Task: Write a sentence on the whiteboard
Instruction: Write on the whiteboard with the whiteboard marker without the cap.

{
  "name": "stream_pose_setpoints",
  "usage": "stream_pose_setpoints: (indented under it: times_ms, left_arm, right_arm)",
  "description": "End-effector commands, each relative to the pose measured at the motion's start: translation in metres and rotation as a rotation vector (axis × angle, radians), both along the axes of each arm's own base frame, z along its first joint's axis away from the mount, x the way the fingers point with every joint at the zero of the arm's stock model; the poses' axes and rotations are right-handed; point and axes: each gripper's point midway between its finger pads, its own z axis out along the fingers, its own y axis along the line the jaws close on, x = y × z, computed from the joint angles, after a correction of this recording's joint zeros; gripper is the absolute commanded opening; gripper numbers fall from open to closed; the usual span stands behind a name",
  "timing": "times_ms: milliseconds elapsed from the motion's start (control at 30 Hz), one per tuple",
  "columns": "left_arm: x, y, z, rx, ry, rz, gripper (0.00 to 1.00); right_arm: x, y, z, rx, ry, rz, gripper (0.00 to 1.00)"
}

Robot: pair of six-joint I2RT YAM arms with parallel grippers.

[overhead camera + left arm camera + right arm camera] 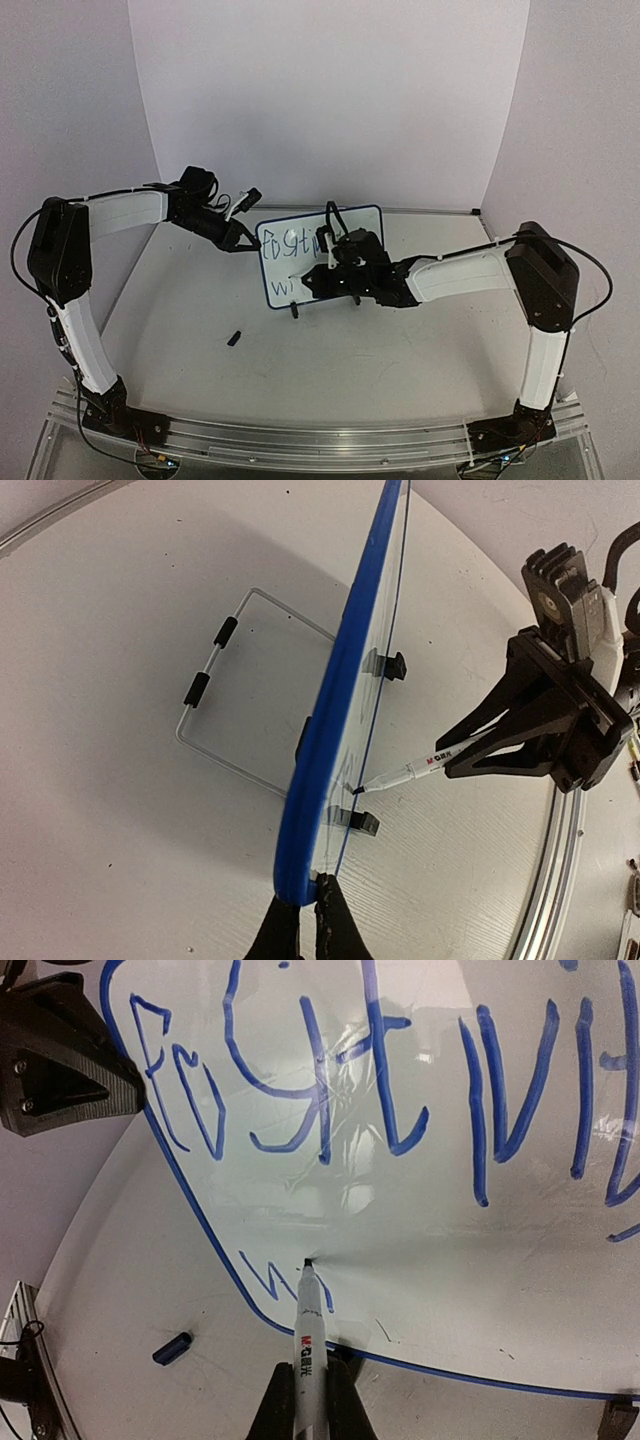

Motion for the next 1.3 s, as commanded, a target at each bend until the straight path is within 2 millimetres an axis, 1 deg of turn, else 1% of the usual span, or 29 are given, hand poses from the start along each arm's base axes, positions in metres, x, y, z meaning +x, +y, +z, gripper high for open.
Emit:
stream_pose_setpoints:
  times_ms: [0,100,200,367,433,533,633,767,1067,1267]
  left_arm:
    - [0.003,0.002,0.02,0.017,-0.085,-0.005,0.0]
    - [0.003,0.002,0.02,0.017,-0.085,-0.004,0.0]
    - [0.003,0.002,0.02,0.017,-0.084,-0.004,0.0]
    - [0.003,0.001,0.02,0.016,-0.084,-0.005,0.0]
    - [0.003,0.001,0.02,0.016,-0.084,-0.005,0.0]
    - [0.003,0.001,0.021,0.014,-0.084,-0.007,0.0]
    - [0.003,0.001,0.02,0.015,-0.083,-0.006,0.0]
    - [0.002,0.001,0.02,0.016,-0.082,-0.007,0.0]
    - [0.003,0.001,0.019,0.019,-0.082,-0.006,0.0]
    - [0.003,0.001,0.019,0.019,-0.083,-0.006,0.0]
  right_arm:
    - [0.012,0.005,0.011,0.012,-0.039,-0.028,0.0]
    - [0.014,0.004,0.01,0.007,-0.041,-0.037,0.0]
    - [0.012,0.002,0.013,0.008,-0.047,-0.034,0.0]
    - [0.001,-0.004,0.034,0.045,-0.076,-0.002,0.0]
    - [-0.002,-0.01,0.037,0.046,-0.079,-0.009,0.0]
    - [-0.004,-0.016,0.034,0.037,-0.076,-0.022,0.0]
    - [-0.004,-0.017,0.025,0.024,-0.062,-0.029,0.0]
    - [-0.002,-0.013,0.018,0.017,-0.052,-0.028,0.0]
    - [0.005,-0.003,0.01,0.005,-0.044,-0.02,0.0]
    - [0.01,-0.005,0.003,-0.011,-0.038,-0.041,0.0]
